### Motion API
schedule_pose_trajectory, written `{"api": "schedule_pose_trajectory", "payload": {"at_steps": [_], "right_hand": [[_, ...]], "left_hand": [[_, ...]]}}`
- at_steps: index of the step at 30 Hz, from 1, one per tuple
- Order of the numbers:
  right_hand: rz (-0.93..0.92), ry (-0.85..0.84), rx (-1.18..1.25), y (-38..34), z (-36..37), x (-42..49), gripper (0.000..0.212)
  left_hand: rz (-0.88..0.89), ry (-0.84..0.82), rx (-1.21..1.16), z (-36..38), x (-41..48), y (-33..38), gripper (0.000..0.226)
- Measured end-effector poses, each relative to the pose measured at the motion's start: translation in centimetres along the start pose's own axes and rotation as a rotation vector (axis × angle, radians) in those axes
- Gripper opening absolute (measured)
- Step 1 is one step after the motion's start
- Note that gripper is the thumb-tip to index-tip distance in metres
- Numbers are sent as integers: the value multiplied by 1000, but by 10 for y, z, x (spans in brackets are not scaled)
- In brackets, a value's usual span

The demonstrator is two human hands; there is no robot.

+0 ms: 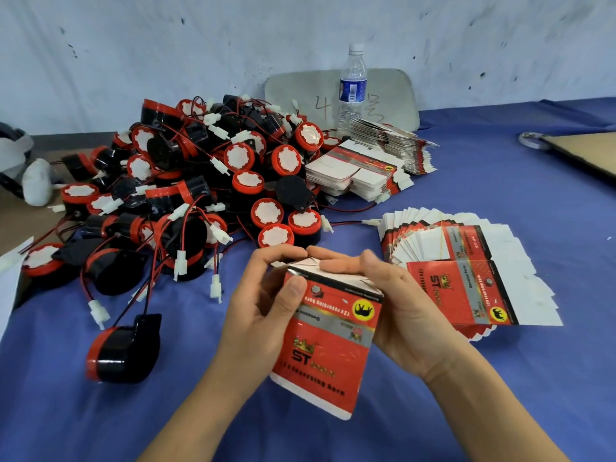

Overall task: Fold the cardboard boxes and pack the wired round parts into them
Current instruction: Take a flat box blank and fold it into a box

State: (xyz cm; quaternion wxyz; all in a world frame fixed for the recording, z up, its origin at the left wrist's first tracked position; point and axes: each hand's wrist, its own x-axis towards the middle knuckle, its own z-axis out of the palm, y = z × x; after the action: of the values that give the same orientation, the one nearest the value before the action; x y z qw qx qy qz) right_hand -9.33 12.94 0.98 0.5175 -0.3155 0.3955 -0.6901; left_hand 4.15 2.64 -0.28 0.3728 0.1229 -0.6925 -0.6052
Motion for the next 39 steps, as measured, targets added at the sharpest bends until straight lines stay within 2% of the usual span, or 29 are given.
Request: {"api": "schedule_pose_trajectory", "payload": {"at_steps": [4,6,8,10,13,17,19,21,23,25,26,29,31,34,39], "right_hand": [[-54,68,-68,0,2,1,19],[-36,122,-170,3,3,2,13],[6,125,-184,5,4,2,12],[58,89,-161,3,4,2,34],[194,34,-154,0,2,1,64],[192,-62,-53,0,5,0,70],[159,-52,62,1,7,0,65],[118,-72,181,-1,6,-1,57],[66,-106,272,-3,2,-2,55],[49,-61,354,-4,-1,-2,62],[54,-26,381,-4,-2,-2,64],[46,8,340,-1,0,-1,64],[32,38,199,1,3,2,58],[13,84,53,1,2,3,47],[-4,54,-5,6,0,3,40]], "left_hand": [[-125,2,-11,2,2,-7,45],[-139,-1,30,2,2,-9,39],[-89,9,96,1,2,-8,50],[-8,26,157,0,2,-6,60],[97,8,256,-5,3,-5,55],[194,-17,282,-4,2,-8,59],[157,14,251,-2,2,-11,66],[-23,143,124,0,5,-9,63],[-325,237,-136,-1,10,-7,65],[-606,154,-439,-4,12,-8,75],[-690,97,-586,-6,11,-7,73],[-733,-7,-901,-5,8,-8,57],[-696,-56,-995,-7,8,-9,63],[-674,-45,-1022,-12,9,-12,67],[-722,-47,-996,-15,9,-18,72]]}}
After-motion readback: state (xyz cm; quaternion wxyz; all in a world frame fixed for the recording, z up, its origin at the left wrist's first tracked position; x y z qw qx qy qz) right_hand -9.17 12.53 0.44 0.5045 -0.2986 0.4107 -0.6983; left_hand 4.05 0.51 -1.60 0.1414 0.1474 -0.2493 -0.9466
